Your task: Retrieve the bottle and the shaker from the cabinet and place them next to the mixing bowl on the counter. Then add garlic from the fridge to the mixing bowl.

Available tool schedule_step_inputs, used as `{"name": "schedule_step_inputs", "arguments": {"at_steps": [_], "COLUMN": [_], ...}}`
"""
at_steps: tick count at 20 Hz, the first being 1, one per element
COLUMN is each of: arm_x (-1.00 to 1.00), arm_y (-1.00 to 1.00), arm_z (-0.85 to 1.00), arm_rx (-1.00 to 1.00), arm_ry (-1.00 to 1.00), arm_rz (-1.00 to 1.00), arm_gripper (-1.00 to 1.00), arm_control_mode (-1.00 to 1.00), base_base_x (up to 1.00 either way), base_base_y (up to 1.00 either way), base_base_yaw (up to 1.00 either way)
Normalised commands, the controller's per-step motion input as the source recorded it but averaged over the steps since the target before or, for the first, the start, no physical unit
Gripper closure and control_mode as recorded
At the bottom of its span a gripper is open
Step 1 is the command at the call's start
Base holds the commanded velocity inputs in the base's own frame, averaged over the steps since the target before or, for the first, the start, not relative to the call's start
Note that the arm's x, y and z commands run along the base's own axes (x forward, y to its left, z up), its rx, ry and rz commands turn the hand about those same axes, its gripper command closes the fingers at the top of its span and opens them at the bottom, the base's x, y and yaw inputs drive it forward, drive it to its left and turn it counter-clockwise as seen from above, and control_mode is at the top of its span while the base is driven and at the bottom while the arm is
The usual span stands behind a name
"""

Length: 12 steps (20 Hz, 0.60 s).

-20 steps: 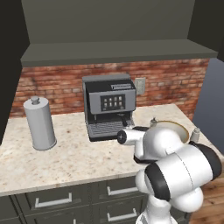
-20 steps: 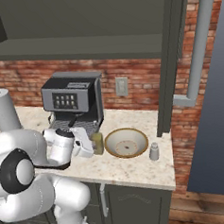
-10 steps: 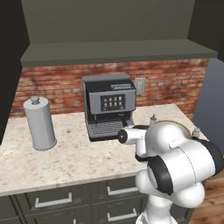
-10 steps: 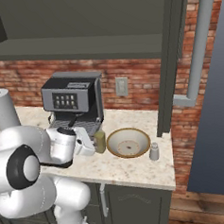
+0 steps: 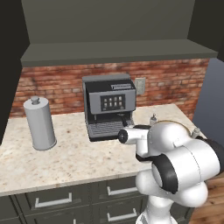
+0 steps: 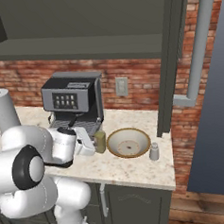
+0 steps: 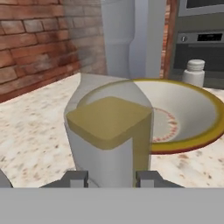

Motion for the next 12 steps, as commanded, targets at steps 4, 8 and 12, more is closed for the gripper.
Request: {"name": "schedule_step_inputs", "arguments": {"at_steps": [4, 8, 12], "arm_x": [-0.21, -0.5, -0.65], "arm_y": [0.0, 0.03, 0.08], "arm_z": [0.0, 0.0, 0.2], "arm_rx": [0.0, 0.0, 0.0], "arm_ry": [0.0, -0.01, -0.02], "arm_rz": [0.0, 0.0, 0.01], "arm_gripper": [-1.0, -1.0, -1.0], "arm_control_mode": [-1.0, -1.0, -1.0], "base_base_x": [0.0, 0.0, 0.0], "base_base_y": [0.0, 0.0, 0.0], "base_base_yaw": [0.0, 0.0, 0.0]}}
